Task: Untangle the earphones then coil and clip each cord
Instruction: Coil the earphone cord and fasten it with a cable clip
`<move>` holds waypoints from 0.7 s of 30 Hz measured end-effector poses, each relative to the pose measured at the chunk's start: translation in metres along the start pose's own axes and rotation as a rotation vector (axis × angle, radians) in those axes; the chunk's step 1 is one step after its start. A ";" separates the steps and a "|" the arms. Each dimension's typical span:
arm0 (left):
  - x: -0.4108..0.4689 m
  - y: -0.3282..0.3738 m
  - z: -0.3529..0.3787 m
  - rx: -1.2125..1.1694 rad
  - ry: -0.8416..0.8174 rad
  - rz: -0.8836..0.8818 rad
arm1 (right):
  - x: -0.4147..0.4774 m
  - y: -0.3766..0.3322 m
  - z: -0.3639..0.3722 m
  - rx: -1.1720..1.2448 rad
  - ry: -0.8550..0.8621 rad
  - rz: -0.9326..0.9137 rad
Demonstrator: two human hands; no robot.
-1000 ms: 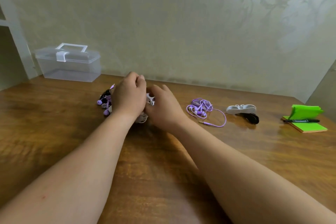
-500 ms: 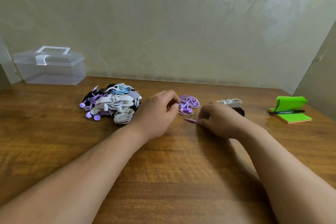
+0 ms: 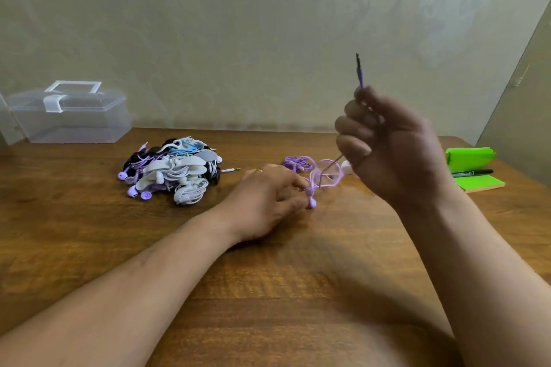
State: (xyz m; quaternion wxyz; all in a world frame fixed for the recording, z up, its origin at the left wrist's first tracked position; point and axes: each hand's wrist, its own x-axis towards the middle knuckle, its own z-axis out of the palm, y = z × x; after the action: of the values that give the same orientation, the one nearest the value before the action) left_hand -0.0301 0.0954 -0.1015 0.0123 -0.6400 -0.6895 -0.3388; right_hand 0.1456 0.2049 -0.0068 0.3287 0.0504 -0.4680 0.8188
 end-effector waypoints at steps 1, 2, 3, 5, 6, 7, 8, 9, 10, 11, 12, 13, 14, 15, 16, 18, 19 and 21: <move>0.000 -0.002 0.000 -0.006 0.014 -0.018 | 0.000 -0.003 -0.002 0.060 0.010 -0.001; 0.001 -0.003 -0.001 -0.011 0.020 -0.046 | 0.000 -0.004 -0.005 0.096 0.017 0.006; 0.001 -0.004 -0.002 -0.004 0.013 -0.074 | 0.001 -0.004 -0.009 0.087 0.028 0.019; 0.002 -0.004 -0.001 0.027 -0.005 -0.107 | 0.004 0.001 -0.020 -0.152 0.110 0.052; 0.002 -0.004 -0.001 0.027 -0.009 -0.116 | 0.006 0.007 -0.025 -0.358 0.178 0.068; 0.002 -0.001 -0.002 -0.001 -0.012 -0.131 | 0.007 0.015 -0.030 -0.551 0.246 0.084; 0.002 0.002 -0.002 -0.045 -0.026 -0.149 | 0.008 0.023 -0.033 -0.668 0.291 0.103; 0.002 0.005 -0.002 -0.072 -0.058 -0.165 | 0.008 0.030 -0.035 -0.696 0.313 0.121; 0.003 0.011 0.000 -0.056 -0.103 -0.165 | 0.008 0.035 -0.036 -0.656 0.320 0.133; 0.003 0.017 0.004 -0.001 -0.141 -0.154 | 0.007 0.036 -0.036 -0.580 0.317 0.134; 0.003 0.022 0.008 0.066 -0.151 -0.143 | 0.008 0.036 -0.034 -0.493 0.309 0.126; 0.004 0.025 0.012 0.103 -0.138 -0.138 | 0.009 0.035 -0.032 -0.409 0.301 0.114; 0.006 0.026 0.015 0.107 -0.118 -0.139 | 0.010 0.033 -0.030 -0.350 0.299 0.100; 0.008 0.024 0.016 0.083 -0.099 -0.139 | 0.010 0.031 -0.030 -0.341 0.303 0.085; 0.010 0.021 0.017 0.040 -0.086 -0.144 | 0.011 0.030 -0.033 -0.416 0.313 0.065; 0.013 0.012 0.014 -0.148 -0.017 -0.180 | 0.008 0.029 -0.040 -0.794 0.283 0.035; 0.014 0.008 0.010 -0.292 0.034 -0.214 | 0.005 0.029 -0.042 -0.979 0.230 0.059; 0.014 0.005 0.002 -0.580 0.101 -0.292 | 0.003 0.036 -0.048 -1.191 0.042 0.206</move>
State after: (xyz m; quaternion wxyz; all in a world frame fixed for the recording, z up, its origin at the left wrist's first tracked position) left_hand -0.0273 0.1082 -0.0947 -0.1850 -0.4934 -0.6473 -0.5508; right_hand 0.1333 0.2325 -0.0588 0.2285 -0.2040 -0.8418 0.4445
